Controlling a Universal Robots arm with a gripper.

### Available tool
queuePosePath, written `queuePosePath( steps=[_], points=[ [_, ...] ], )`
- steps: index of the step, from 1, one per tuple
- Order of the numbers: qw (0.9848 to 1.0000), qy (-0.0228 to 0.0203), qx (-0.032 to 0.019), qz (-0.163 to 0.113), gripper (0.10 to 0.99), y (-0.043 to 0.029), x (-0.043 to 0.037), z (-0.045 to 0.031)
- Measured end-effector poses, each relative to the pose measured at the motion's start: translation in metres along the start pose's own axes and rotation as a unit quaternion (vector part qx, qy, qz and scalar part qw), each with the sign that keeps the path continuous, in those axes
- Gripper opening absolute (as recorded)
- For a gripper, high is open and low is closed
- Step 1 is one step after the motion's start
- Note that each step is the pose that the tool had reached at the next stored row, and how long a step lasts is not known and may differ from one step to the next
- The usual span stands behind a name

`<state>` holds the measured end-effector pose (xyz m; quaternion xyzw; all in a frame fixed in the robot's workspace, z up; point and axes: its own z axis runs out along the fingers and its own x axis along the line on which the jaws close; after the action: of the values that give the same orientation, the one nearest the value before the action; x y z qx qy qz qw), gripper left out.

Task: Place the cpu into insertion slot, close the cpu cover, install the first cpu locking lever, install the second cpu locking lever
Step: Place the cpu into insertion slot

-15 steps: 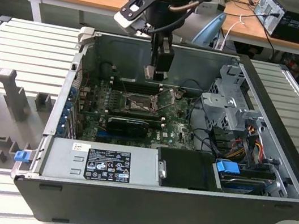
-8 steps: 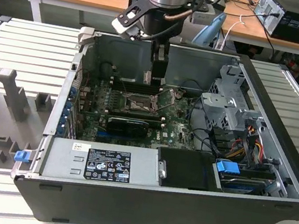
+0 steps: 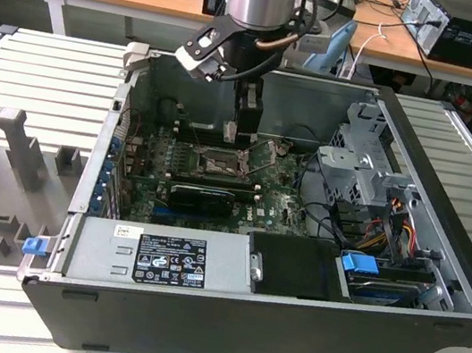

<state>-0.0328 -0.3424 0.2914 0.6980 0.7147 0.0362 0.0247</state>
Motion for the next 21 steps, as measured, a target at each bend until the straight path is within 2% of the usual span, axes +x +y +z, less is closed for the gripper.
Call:
queuePosePath(
  steps=[2, 3, 6, 8, 10, 13, 18, 21],
  points=[
    [1.0, 0.0, 0.0, 0.0, 0.525, -0.0037, 0.0022, 0.0079],
    [1.0, 0.0, 0.0, 0.0, 0.525, -0.0093, 0.0037, 0.013],
    [1.0, 0.0001, 0.0, 0.0, 0.525, -0.0144, 0.0059, 0.02],
    [1.0, 0.0, 0.0, 0.0, 0.525, -0.0159, 0.0076, 0.0242],
    [1.0, 0.0, 0.0, 0.0, 0.525, -0.0165, 0.0118, 0.0326],
    [1.0, -0.0002, 0.0, 0.002, 0.525, -0.017, 0.0143, 0.0389],
    [0.9999, -0.0009, 0.0, 0.01, 0.525, -0.0178, 0.0145, 0.0484],
    [0.9999, -0.0008, -0.0001, 0.01, 0.525, -0.0186, 0.0155, 0.0577]
  ],
)
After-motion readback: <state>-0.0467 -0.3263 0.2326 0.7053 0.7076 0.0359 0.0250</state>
